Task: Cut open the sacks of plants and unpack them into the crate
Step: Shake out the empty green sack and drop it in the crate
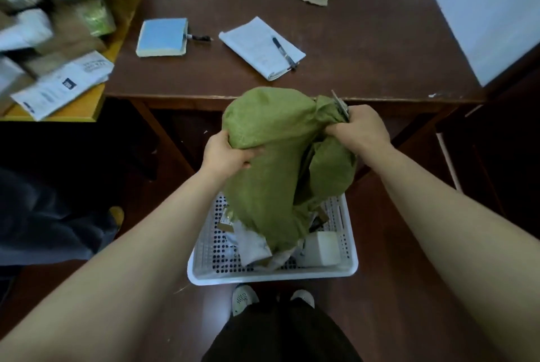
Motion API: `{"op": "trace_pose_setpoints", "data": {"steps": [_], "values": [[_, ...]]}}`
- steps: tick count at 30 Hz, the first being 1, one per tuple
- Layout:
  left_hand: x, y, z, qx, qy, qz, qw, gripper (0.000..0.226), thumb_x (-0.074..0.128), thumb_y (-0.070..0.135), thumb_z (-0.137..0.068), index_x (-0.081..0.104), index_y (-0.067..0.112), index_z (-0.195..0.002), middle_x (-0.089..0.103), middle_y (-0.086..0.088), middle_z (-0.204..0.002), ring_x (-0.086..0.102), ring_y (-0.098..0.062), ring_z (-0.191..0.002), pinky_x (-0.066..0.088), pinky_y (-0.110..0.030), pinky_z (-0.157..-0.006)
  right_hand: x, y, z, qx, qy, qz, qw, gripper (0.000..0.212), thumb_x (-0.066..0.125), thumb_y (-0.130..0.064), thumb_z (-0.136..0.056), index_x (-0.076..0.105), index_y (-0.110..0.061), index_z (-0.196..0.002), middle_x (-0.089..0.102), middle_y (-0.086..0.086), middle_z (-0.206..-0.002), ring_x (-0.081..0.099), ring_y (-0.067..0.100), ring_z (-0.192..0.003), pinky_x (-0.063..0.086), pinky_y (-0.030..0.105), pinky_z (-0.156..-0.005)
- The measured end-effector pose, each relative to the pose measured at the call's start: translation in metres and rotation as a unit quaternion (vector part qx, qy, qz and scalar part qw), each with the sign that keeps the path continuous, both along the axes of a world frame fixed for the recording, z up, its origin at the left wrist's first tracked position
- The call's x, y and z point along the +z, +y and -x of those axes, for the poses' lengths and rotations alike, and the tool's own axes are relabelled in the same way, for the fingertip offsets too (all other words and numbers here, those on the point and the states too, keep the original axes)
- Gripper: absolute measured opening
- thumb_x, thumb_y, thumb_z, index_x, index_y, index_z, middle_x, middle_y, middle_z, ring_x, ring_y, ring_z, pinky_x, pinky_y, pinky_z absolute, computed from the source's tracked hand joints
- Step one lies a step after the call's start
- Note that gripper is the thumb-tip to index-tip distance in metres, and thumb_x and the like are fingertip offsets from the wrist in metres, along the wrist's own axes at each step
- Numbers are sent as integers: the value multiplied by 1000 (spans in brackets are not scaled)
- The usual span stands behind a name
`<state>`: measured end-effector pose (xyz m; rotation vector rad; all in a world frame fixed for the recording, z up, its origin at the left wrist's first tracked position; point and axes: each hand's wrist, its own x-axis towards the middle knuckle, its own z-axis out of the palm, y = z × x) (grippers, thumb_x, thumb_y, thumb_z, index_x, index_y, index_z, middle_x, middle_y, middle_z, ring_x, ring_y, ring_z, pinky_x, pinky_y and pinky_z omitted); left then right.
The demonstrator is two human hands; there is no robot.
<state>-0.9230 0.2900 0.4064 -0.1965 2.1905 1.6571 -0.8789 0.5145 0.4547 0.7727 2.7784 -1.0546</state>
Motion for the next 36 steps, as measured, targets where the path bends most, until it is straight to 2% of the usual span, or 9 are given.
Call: {"op": "trace_pose_setpoints", "data": {"steps": [4, 8, 12, 22, 25, 28, 30, 32, 36], "values": [[15, -4, 0, -30, -11, 73, 997, 31, 71, 16, -83, 58, 10, -110, 60, -7, -107, 62, -24, -87, 59, -42, -67, 7, -6, -7, -1, -40, 53, 998, 18, 70, -32, -75, 68, -16, -83, 69, 8, -84, 65, 26, -78, 56, 44, -76], [19, -10, 0, -46, -14, 95, 994, 24, 66, 22, -88, 62, 10, -109, 60, -7, -106, 60, -27, -96, 59, -44, -71, 17, -9, -1, 21, -14, 19, 999, 13, 69, -32, -78, 63, -20, -76, 64, 1, -79, 61, 22, -76, 50, 37, -71], [22, -19, 1, -114, 12, 185, 976, 13, 70, 20, -84, 65, 8, -84, 67, -13, -91, 65, -32, -88, 56, -45, -79, 30, -5, -1, 101, -151, -3, 983, 26, 79, -36, -71, 58, -22, -77, 64, 1, -87, 63, 24, -89, 53, 42, -84], [44, -28, 16, -35, 90, 116, 989, 4, 67, 17, -87, 68, 14, -85, 71, -16, -91, 69, -32, -81, 58, -46, -76, 60, 14, 10, 79, -84, 74, 991, 51, 87, -22, -64, 64, -14, -109, 67, 5, -107, 63, 25, -99, 51, 42, -91], [46, -33, 21, -36, 122, 123, 984, 4, 73, 18, -81, 70, 19, -82, 72, -11, -87, 69, -29, -81, 57, -46, -79, 68, 20, 5, 70, -82, 175, 979, 43, 86, -20, -65, 67, -13, -103, 71, 2, -94, 66, 26, -95, 57, 36, -79], [42, -39, 12, -37, 139, 136, 980, 13, 74, 20, -80, 70, 19, -93, 71, -1, -86, 68, -19, -83, 56, -39, -80, 71, 27, -1, -23, -11, 322, 947, 28, 82, -25, -67, 65, -16, -87, 62, 5, -68, 60, 17, -45, 45, 22, -41], [37, -41, -1, -174, 19, 222, 959, 19, 75, 21, -79, 70, 12, -95, 69, 3, -73, 65, -10, -67, 54, -25, -64, 65, 28, -7, -40, -20, 291, 956, 20, 79, -21, -74, 64, -18, -87, 57, 3, -66, 40, 7, -30, 23, 14, -32], [34, -40, -10, -304, -103, 318, 892, 30, 73, 30, -78, 70, 5, -95, 67, -1, -73, 61, -14, -63, 48, -21, -51, 67, 21, -10, -41, -13, 281, 959, 15, 71, -10, -82, 63, -17, -91, 59, 4, -70, 44, 5, -30, 24, 13, -31], [45, -20, 7, -135, 156, 274, 939, 61, 56, 50, -71, 61, 16, -121, 64, -7, -120, 57, -25, -113, 46, -38, -94, 90, 0, -11, 77, -40, 310, 947, 26, 56, 13, -82, 62, -12, -80, 65, 0, -59, 58, 6, -42, 40, 16, -35]]}}
